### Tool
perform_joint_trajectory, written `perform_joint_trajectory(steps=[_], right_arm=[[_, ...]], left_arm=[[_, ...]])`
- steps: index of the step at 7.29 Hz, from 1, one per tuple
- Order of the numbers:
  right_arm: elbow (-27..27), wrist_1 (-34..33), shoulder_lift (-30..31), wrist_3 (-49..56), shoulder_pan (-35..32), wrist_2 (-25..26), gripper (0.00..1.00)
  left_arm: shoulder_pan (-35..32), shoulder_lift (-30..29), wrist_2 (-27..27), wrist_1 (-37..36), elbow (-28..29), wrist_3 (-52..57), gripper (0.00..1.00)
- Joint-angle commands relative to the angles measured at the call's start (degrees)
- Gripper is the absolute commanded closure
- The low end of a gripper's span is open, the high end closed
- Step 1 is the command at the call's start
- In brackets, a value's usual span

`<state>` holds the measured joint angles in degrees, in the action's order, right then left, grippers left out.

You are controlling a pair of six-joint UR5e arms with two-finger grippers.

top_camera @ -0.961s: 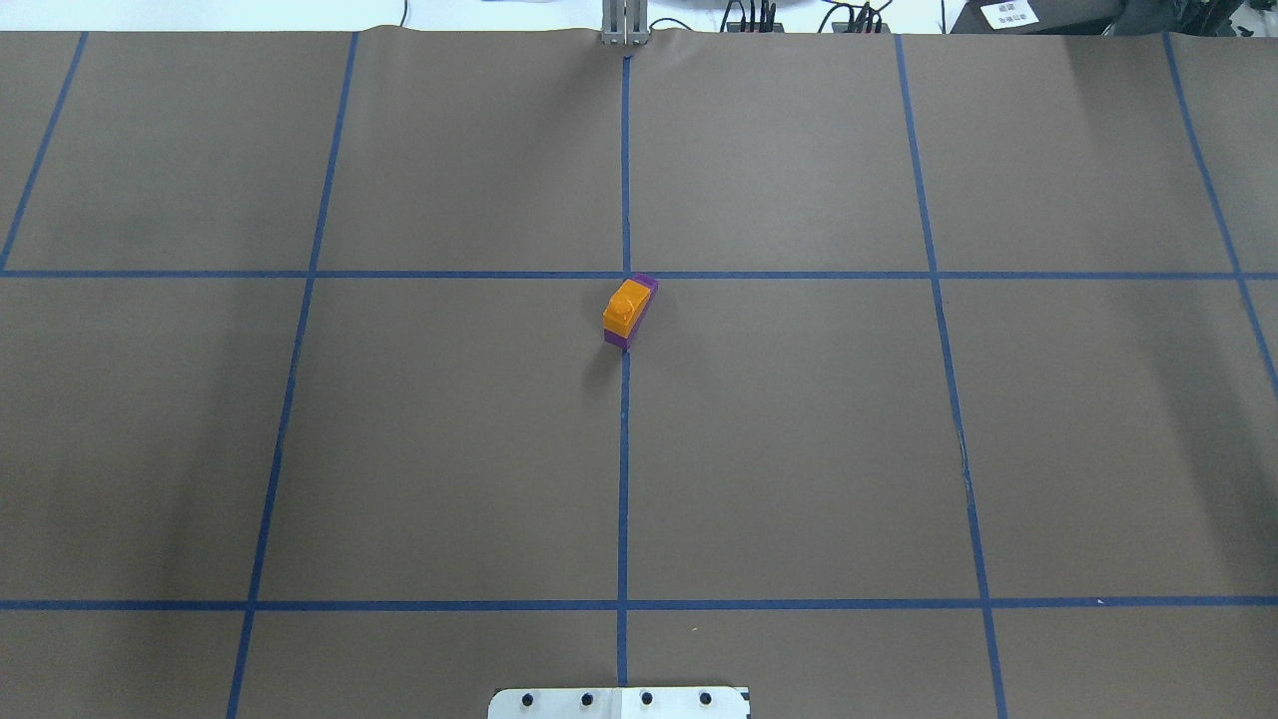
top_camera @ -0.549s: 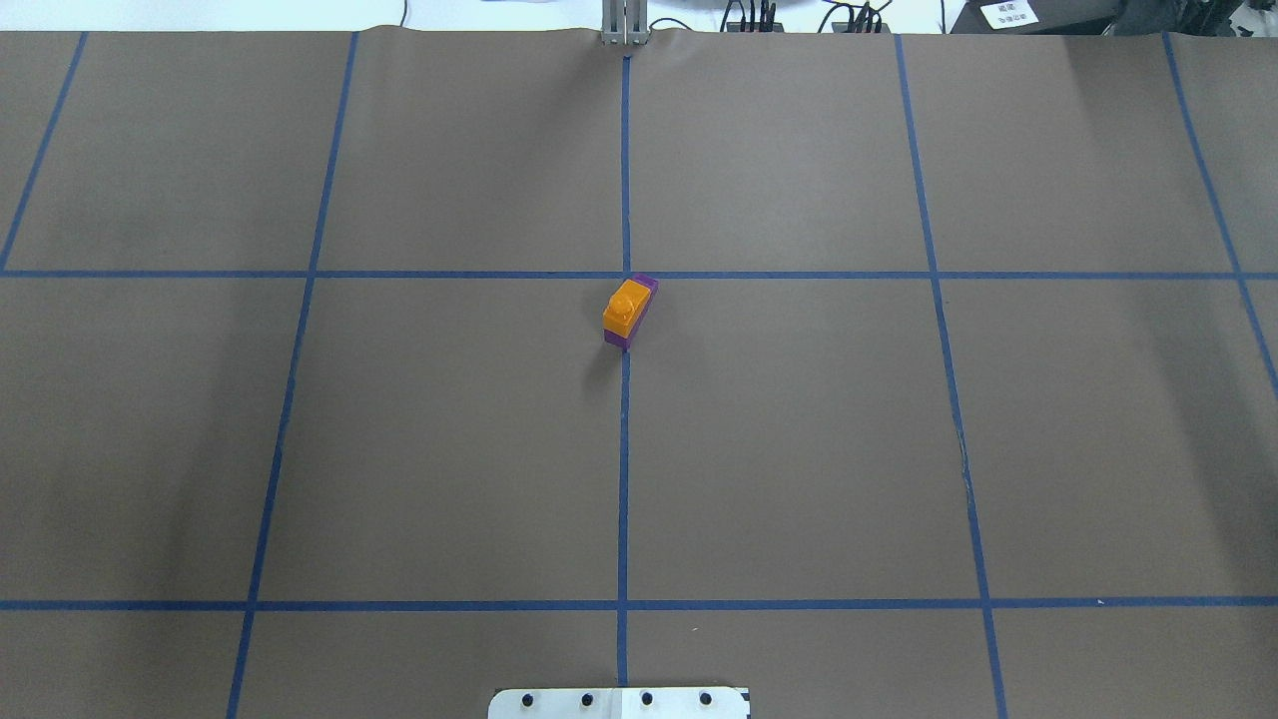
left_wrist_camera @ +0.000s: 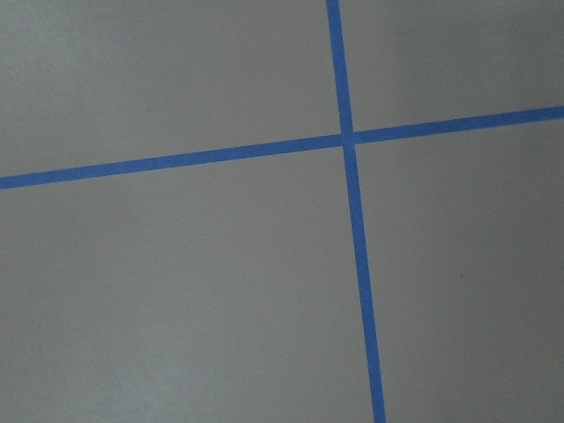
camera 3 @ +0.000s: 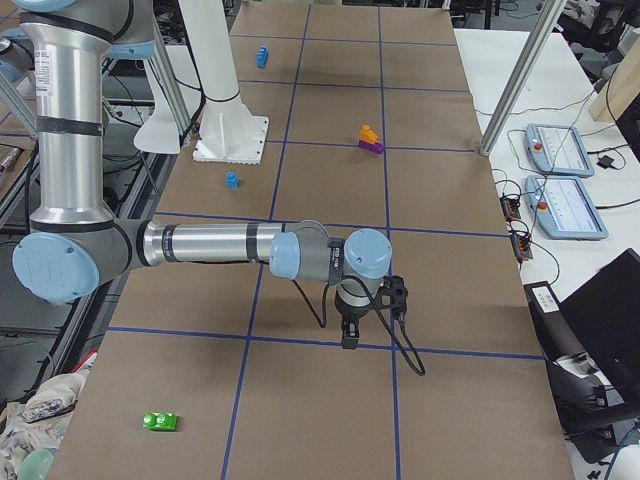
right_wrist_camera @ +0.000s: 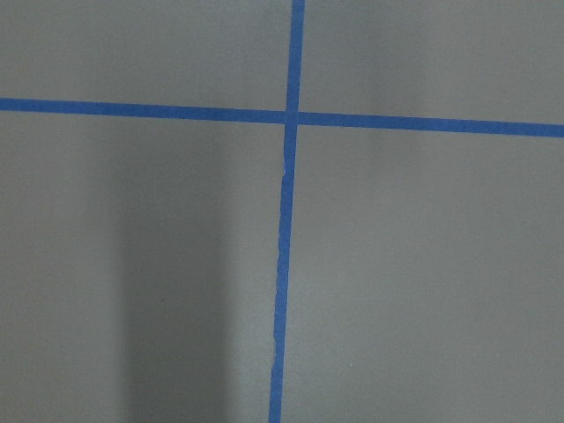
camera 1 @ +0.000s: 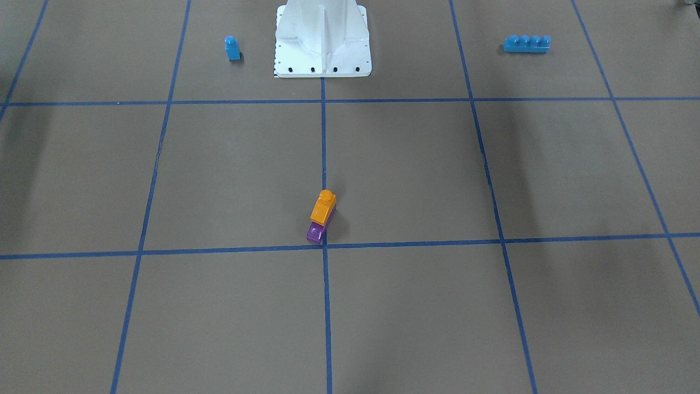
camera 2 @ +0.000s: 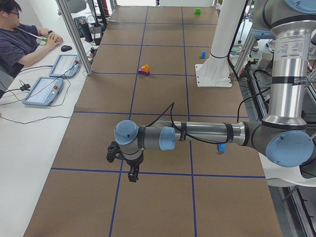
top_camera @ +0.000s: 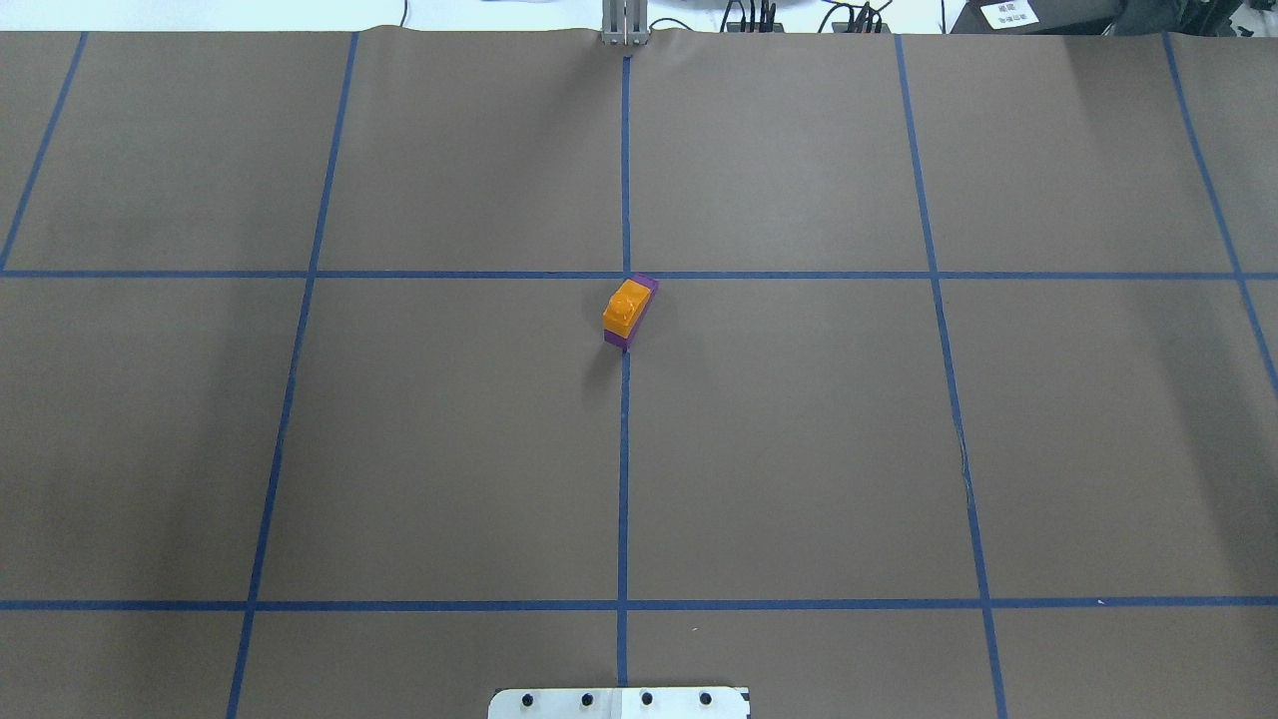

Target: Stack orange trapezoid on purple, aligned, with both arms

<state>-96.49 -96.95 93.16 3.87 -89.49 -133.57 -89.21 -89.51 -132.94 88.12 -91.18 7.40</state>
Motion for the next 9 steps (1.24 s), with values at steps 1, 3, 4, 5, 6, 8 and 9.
perform_joint_trajectory(steps=[1,3,4,5,6,8,9], right_arm=[[0.0,0.1,0.0,-0.2,-0.1,0.5,0.00],[0.1,0.1,0.2,-0.2,-0.3,0.6,0.00],[0.1,0.1,0.0,-0.3,-0.3,1.4,0.00],[0.1,0.0,0.0,-0.3,-0.3,1.6,0.00],[0.1,0.0,0.0,-0.3,-0.3,1.6,0.00],[0.2,0.0,0.0,-0.3,-0.3,1.6,0.00],[0.2,0.0,0.1,-0.3,-0.3,1.6,0.00]], left_arm=[[0.0,0.0,0.0,0.0,0.0,0.0,0.00],[0.0,0.0,0.0,0.0,0.0,0.0,0.00],[0.0,0.0,0.0,0.0,0.0,0.0,0.00],[0.0,0.1,0.1,0.0,0.0,-0.4,0.00],[0.0,0.2,0.1,0.0,0.0,-0.4,0.00],[0.0,0.3,0.0,0.0,0.0,-0.4,0.00],[0.0,0.3,0.1,0.0,0.1,-0.4,0.00]])
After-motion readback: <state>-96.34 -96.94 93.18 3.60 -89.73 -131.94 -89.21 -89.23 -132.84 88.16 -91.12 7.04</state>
